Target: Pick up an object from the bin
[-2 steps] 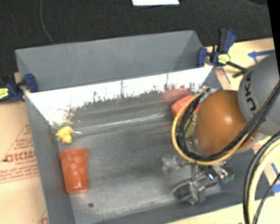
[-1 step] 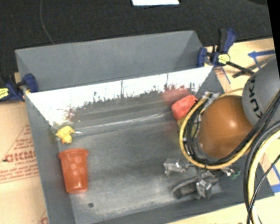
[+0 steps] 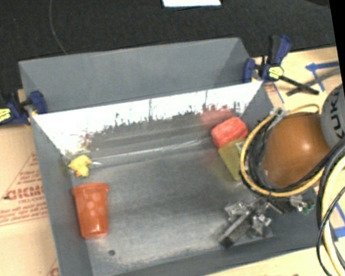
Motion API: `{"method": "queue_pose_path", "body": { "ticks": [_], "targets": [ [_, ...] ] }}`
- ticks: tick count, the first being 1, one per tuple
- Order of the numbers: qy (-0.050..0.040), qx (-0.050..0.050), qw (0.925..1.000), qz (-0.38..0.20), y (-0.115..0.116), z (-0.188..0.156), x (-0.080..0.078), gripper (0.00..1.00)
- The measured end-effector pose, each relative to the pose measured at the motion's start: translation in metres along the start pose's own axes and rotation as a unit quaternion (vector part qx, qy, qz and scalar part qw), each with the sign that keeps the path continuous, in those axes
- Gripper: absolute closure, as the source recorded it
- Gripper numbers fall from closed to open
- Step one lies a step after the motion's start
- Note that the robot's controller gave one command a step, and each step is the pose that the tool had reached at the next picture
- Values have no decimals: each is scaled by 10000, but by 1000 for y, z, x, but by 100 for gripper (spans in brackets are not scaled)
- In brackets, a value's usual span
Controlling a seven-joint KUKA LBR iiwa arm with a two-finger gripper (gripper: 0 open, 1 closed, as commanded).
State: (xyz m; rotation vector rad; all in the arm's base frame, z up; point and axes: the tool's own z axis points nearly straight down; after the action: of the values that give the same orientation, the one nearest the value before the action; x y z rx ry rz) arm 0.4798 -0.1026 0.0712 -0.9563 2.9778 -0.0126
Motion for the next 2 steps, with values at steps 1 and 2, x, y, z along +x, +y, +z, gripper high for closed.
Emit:
{"method": "queue_pose_path", "body": {
  "ticks": [1,2],
  "targets": [
    [0,0,10000,-2,0,0,0,100],
    [-2,-2,10000,0,0,-6,0,100]
  ]
}}
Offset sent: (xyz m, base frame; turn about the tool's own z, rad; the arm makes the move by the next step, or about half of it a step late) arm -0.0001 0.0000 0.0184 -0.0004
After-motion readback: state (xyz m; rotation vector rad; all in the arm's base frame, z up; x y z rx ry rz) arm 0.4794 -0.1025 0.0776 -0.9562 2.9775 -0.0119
